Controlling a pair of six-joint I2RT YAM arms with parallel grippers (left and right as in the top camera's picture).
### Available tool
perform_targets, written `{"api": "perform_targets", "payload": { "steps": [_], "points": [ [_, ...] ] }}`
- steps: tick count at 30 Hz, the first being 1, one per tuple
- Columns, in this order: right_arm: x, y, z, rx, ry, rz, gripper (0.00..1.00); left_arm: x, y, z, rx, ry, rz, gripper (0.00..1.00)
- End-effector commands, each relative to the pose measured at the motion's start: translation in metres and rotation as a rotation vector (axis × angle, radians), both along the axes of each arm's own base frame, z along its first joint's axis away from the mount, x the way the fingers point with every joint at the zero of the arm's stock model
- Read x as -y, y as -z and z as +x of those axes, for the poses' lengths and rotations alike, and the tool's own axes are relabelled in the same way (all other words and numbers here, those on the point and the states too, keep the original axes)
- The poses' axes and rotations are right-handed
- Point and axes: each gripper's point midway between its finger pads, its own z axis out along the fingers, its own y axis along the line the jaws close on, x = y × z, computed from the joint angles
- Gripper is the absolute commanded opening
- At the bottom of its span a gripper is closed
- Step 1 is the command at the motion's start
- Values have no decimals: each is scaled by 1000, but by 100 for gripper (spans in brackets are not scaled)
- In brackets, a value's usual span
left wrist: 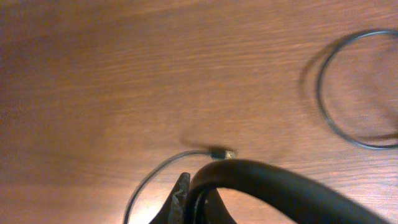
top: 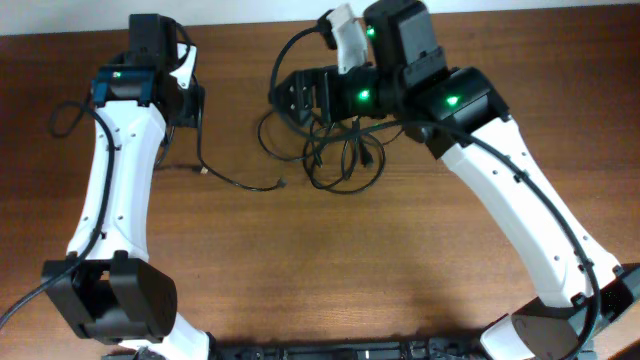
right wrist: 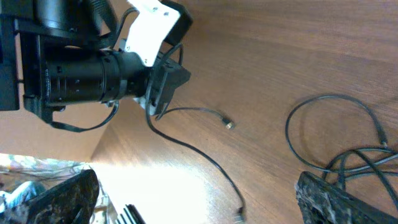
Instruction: Untangle cables
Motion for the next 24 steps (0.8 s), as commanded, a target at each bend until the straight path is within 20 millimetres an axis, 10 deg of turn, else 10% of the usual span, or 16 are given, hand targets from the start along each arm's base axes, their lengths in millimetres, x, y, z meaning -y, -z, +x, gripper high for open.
{"api": "perform_targets", "payload": {
  "steps": [1,8,24],
  "points": [
    [-34,23,-7,-4,-49,-48,99,12,4,-2,1,-77,-47,0],
    [-105,75,-13,-69,-121,-36,82,49,10,-8,-30,-179,-339,0],
    [-114,78,0,1,-61,-57,28,50,15,-22,-85,-288,-392,0]
  ]
}}
